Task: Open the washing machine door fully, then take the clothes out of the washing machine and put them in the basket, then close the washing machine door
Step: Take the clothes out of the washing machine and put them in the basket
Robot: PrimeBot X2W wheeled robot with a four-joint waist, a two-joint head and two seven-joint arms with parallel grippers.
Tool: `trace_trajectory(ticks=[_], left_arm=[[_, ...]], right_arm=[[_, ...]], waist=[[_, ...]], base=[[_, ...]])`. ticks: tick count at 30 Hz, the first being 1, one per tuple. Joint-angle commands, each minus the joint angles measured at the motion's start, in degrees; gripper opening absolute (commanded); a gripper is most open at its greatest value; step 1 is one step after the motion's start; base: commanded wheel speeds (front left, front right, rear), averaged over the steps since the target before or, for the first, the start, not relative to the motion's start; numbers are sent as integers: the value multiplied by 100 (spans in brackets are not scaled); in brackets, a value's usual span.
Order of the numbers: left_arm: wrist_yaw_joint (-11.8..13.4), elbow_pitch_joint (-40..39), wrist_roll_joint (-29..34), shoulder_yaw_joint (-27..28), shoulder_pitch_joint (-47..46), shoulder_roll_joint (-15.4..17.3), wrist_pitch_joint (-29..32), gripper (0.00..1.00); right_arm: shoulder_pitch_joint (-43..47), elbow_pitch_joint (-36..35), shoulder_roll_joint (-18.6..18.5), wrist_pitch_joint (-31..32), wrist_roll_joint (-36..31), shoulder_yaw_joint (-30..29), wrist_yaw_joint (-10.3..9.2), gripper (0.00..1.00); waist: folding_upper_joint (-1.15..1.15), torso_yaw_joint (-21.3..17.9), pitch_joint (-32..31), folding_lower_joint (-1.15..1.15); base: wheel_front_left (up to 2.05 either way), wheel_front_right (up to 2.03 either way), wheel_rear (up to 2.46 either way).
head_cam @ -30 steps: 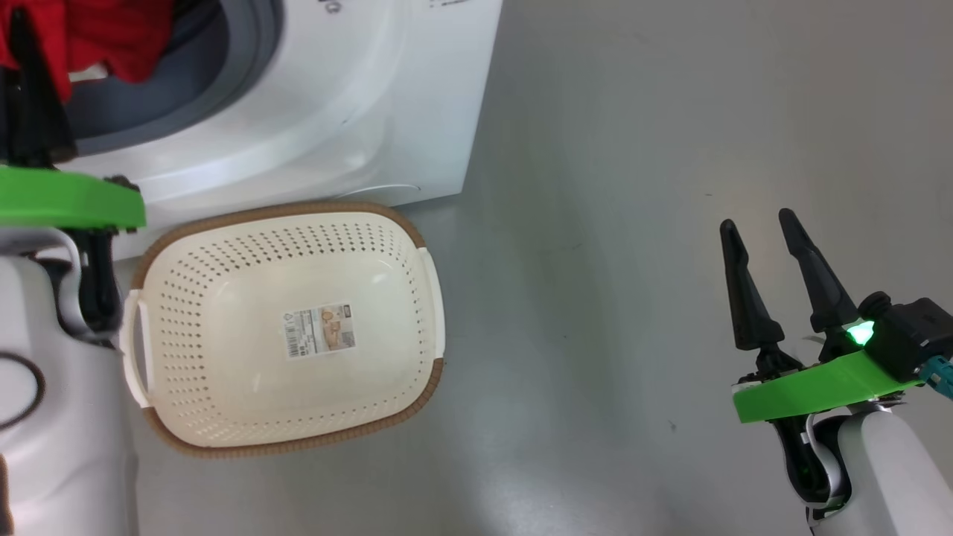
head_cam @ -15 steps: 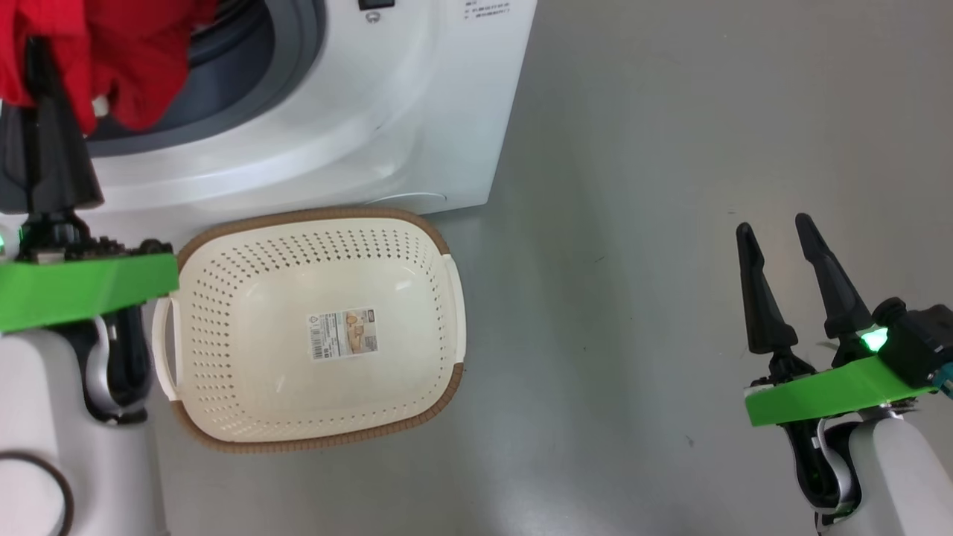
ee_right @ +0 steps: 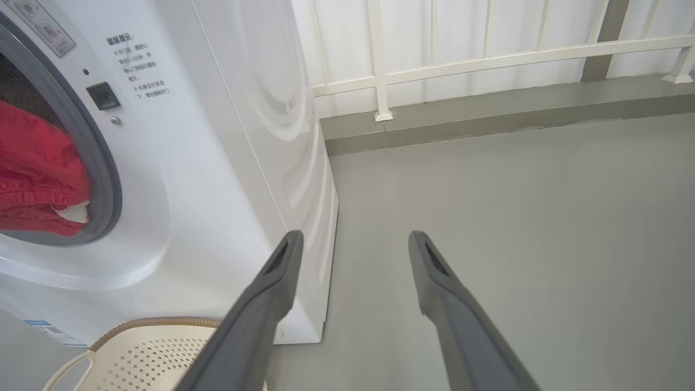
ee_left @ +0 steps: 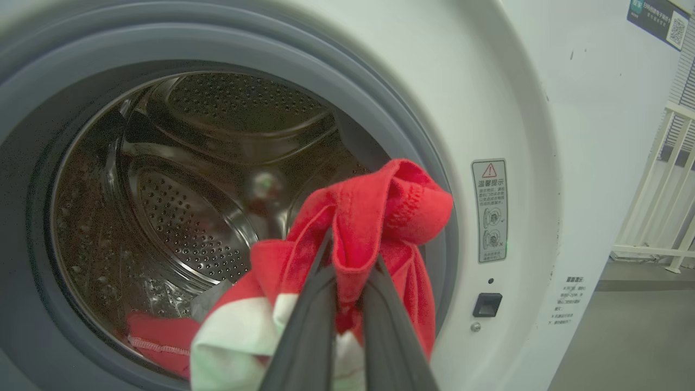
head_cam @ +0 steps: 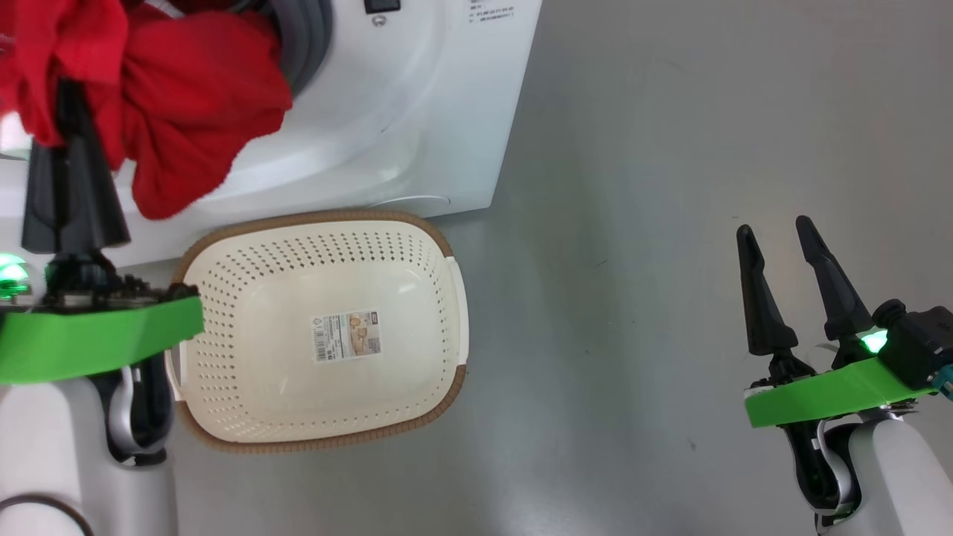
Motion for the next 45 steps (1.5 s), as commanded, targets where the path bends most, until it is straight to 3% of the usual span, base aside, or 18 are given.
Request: trace_trajectory(ticks=[1,17,45], left_arm=[[-33,-52,68,110,160,121,-26,0],[-33,1728,-98,-249,411,116,-26,0],[-33,4433,633,-163,-689,115,-26,0]], right_arm=[[110,-147,-60,-36,0,115,36,100],[-44,-190,-8,-36,13,124,36,100],[-449,-397,-64,-36,-36,168,36,100]], waist=[[0,-6,12,0],[0,-20,386,0],[0,-58,1750,0]], base=[[0,0,0],[0,0,0],[0,0,0]])
